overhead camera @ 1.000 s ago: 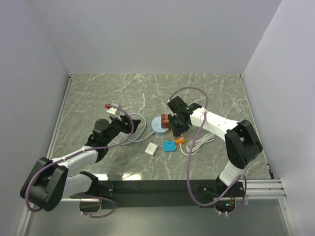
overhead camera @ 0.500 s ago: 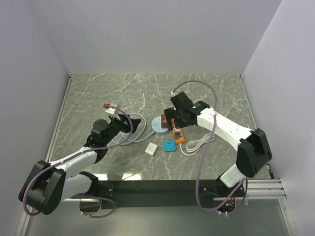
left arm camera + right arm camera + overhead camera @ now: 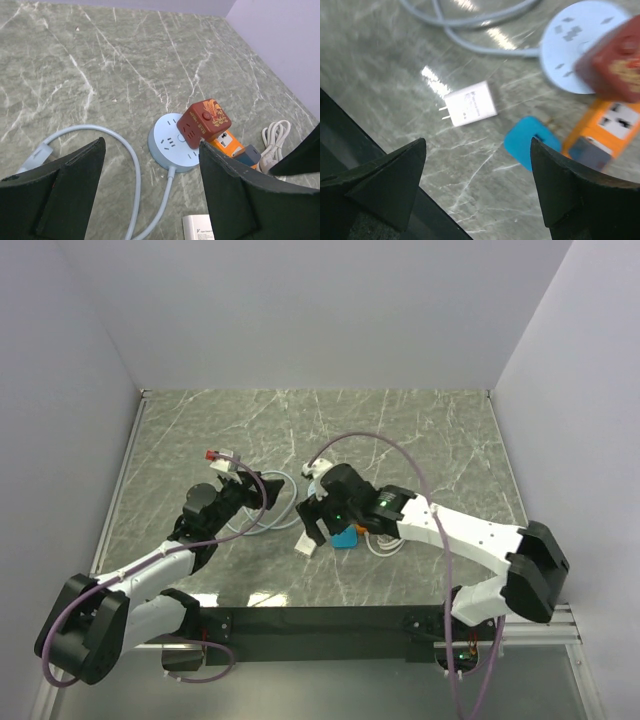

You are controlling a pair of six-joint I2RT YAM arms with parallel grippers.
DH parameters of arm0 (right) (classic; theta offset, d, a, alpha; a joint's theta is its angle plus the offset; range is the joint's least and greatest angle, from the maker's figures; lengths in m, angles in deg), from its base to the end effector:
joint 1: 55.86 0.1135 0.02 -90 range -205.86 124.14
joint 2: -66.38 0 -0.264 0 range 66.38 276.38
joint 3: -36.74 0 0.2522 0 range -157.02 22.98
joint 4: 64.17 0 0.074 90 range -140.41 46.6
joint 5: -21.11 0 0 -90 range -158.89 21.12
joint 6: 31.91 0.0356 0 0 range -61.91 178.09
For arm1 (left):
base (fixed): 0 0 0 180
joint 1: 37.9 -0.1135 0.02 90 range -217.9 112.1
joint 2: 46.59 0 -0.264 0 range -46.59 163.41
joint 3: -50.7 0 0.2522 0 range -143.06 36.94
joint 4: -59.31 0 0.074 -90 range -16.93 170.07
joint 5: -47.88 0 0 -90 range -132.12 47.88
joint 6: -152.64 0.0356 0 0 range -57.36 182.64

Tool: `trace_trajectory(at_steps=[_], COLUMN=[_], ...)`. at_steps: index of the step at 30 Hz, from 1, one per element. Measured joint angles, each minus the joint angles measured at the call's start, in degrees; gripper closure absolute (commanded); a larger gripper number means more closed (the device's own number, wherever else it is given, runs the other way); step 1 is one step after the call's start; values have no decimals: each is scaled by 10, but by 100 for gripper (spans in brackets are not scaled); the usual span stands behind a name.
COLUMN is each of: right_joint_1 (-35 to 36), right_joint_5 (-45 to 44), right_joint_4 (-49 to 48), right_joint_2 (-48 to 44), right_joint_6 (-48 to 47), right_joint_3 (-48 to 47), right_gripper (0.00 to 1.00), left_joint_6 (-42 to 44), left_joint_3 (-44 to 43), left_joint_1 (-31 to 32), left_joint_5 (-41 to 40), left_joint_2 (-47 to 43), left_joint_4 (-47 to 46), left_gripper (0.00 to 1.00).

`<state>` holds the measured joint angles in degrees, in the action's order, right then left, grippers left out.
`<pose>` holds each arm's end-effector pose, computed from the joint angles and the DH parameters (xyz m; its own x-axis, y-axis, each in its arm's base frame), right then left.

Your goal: Insert the plug

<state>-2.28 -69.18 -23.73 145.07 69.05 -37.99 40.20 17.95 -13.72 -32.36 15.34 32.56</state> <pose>0.1771 0.2398 0.2783 -0.5604 -0.4393 -0.7021 -0.7089 0.6928 0.1324 0.2027 -0.0976 0.2189 -0.2488 -0.3007 -0.9207 0.5012 0.7735 -0.3880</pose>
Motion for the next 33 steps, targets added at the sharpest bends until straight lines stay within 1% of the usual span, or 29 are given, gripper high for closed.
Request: trace_trajectory(at_steps=[5, 14, 24, 33], right_joint_1=[14, 14, 7, -3], right_joint_5=[33, 75, 99, 107], right_joint_4=[-46, -141, -175, -190], right_joint_2=[43, 98, 142, 162], right_joint_6=[-30, -77, -94, -96], right_joint_3=[24, 31, 42, 71], right_gripper=[10, 12, 19, 21], left_joint_6=[-10, -12, -12, -12], left_joint_3=[0, 0, 0, 0], left_joint_1=[0, 0, 0, 0], left_joint_5=[-11, -11, -10, -10], left_joint_2=[-11, -17, -17, -17], left_joint_4=[16, 23, 22, 22], left_gripper=[19, 20, 20, 20])
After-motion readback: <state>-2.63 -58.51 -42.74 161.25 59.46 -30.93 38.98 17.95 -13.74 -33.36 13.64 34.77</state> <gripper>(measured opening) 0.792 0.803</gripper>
